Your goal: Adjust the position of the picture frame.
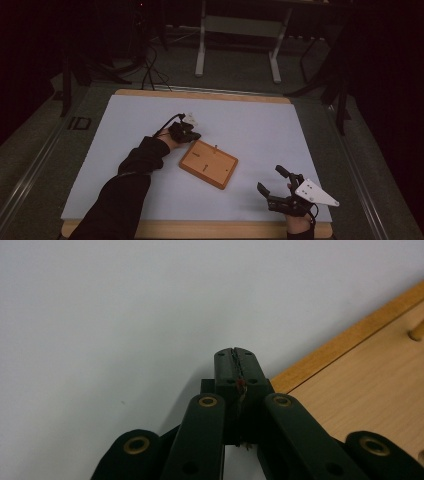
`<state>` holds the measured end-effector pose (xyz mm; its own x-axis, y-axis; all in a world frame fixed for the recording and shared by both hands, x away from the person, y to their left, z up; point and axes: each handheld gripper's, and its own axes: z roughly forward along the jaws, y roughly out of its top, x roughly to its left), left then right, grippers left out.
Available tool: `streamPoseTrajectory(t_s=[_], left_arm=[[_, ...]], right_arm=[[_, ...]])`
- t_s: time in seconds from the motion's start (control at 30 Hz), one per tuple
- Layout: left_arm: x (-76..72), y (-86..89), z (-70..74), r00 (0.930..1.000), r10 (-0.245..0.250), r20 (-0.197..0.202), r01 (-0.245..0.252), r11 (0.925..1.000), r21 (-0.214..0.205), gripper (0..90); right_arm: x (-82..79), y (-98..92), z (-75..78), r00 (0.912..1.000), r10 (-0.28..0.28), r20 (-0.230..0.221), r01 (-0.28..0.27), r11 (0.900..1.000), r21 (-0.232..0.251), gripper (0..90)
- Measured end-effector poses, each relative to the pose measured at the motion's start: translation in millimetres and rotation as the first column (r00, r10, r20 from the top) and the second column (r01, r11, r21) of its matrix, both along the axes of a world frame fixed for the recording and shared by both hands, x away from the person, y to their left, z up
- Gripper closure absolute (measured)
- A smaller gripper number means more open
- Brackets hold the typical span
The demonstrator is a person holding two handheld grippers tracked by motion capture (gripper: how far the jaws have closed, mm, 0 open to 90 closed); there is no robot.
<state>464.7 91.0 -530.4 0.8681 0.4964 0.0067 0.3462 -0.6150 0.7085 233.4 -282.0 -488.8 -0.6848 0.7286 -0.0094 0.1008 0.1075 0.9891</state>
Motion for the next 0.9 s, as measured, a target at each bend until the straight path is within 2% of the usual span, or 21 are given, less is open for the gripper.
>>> streamPoseTrajectory(t_s=[0.1,0.17,0.2,0.3,0.33,0.4,0.43,0.67,0.9], left_arm=[[-4.5,2.7,-0.2,0.9998,-0.017,0.004,0.017,0.9998,-0.002,90.0],[-6.8,4.3,0.2,0.9994,-0.034,0.007,0.034,0.9994,0.002,90.0],[-8.5,4.5,0.2,0.9993,-0.036,0.008,0.036,0.9994,-0.001,90.0],[-12.8,7.5,-0.7,0.9988,-0.048,0.007,0.048,0.9988,-0.009,90.0],[-14.1,8.9,-1.4,0.9988,-0.049,-0.001,0.049,0.9987,-0.017,90.0],[-17.5,11.1,-2.2,0.9985,-0.054,-0.001,0.054,0.9982,-0.027,90.0],[-18.8,11.9,-2.2,0.9984,-0.057,-0.005,0.056,0.998,-0.029,90.0],[-32.2,17.8,-3.0,0.9959,-0.09,-0.011,0.09,0.9953,-0.037,90.0],[-46.4,23.8,-4.0,0.9941,-0.106,-0.02,0.105,0.9932,-0.05,90.0]], right_arm=[[0.5,1.7,-0.6,1.0,0.004,-0.007,-0.004,1.0,-0.005,13.2],[1.9,5.3,-2.3,0.9999,0.007,-0.012,-0.008,0.9995,-0.032,13.2],[3.3,8.8,-3.8,0.9996,0.014,-0.026,-0.016,0.998,-0.062,13.2],[7.1,17.6,-9.5,0.9924,0.084,-0.09,-0.09,0.9937,-0.066,13.2],[6.7,21.1,-9.9,0.9944,0.069,-0.08,-0.076,0.9934,-0.086,13.2],[5.9,23.8,-9.1,0.9931,0.088,-0.077,-0.095,0.9911,-0.093,14.0],[5.3,24.6,-9.1,0.9939,0.08,-0.076,-0.087,0.9912,-0.099,14.0],[4.8,16.6,-7.0,0.9944,0.078,-0.071,-0.082,0.9956,-0.045,13.4],[5.5,11.8,-6.2,0.9947,0.075,-0.07,-0.077,0.9967,-0.025,13.0]])
